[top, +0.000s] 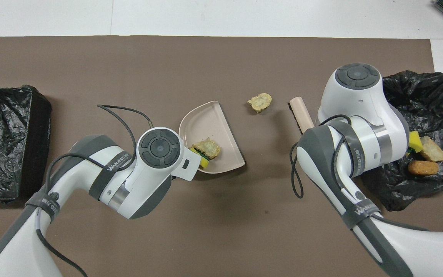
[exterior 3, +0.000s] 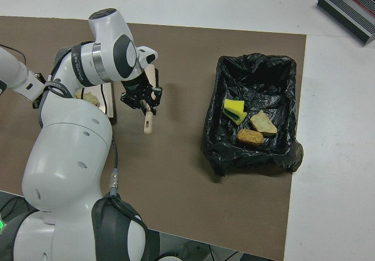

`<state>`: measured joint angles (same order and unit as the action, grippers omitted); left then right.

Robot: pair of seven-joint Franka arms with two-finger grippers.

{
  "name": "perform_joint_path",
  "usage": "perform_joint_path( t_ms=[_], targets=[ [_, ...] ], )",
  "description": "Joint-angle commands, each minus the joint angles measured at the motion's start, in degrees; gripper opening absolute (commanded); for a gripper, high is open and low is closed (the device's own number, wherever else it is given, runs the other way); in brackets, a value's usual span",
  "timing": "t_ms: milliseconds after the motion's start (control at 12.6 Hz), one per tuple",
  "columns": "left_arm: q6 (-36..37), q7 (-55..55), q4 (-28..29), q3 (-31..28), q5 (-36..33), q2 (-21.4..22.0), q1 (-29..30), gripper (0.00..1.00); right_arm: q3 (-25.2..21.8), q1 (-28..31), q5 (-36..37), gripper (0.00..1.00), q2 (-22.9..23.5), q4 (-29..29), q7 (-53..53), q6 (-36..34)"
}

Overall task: Sweep and dump trash in bin
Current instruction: 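Brush the sponge and bread bits into the dustpan with the right gripper, then sweep the last bread piece into the dustpan with the right gripper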

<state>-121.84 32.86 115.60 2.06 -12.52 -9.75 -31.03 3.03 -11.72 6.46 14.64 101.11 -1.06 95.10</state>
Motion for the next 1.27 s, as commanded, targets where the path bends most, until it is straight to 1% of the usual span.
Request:
perform_joint_path(
  t_ms=[0,79,159,317,397,476,635,794,873,1111,1190],
  targets=[
    [1.78,-1.3,-1.52,-0.13,-3.72,-0.53,0.26,0.0,0.49,-1.02,3.2,0.0,3.35,-1.34,-1.57,1.84],
    [1.78,-1.3,-1.52,-0.13,-3.91,-0.53,0.44,0.0,0.75,-1.19,3.12,0.0,5.37,-3.09,-1.22,2.89],
    [1.78,-1.39,-1.52,-0.22,-4.0,-0.62,0.53,0.0,1.01,-1.46,2.6,0.0,6.0,-3.19,-0.87,3.94],
    [1.69,-1.39,-1.43,-0.22,-6.88,-0.62,0.62,0.0,1.02,-4.26,1.46,0.0,6.97,-2.06,-0.08,6.23],
    [1.52,-1.39,-1.26,-0.22,-7.07,-0.62,0.7,0.0,1.02,-5.4,-0.03,0.0,7.76,-1.62,0.27,6.76],
    [1.43,-1.39,-1.17,-0.22,-7.08,-0.62,1.31,0.0,1.1,-6.02,-3.17,0.0,7.59,-0.83,0.71,7.12],
    [1.34,-1.39,-0.73,-0.22,-7.16,-0.62,1.84,0.0,1.19,-7.35,-12.82,0.0,6.81,0.75,0.02,7.38],
    [1.17,-1.39,-0.64,-0.22,-7.16,-0.53,2.02,0.0,1.19,-7.26,-21.36,0.0,5.4,3.12,-5.58,6.51],
    [0.99,-1.39,-0.64,-0.22,-7.16,-0.62,2.11,0.0,1.19,-7.26,-24.44,0.0,4.87,4.18,-7.36,5.98],
    [-0.94,-1.3,-0.12,-0.13,-7.16,-0.62,2.55,0.0,1.11,-7.79,-29.64,0.0,3.38,4.36,-6.85,2.91],
    [-1.2,-1.3,-0.03,-0.13,-7.16,-0.62,2.64,0.0,1.11,-7.09,-29.75,0.0,2.24,4.19,-6.85,2.81]
  ],
)
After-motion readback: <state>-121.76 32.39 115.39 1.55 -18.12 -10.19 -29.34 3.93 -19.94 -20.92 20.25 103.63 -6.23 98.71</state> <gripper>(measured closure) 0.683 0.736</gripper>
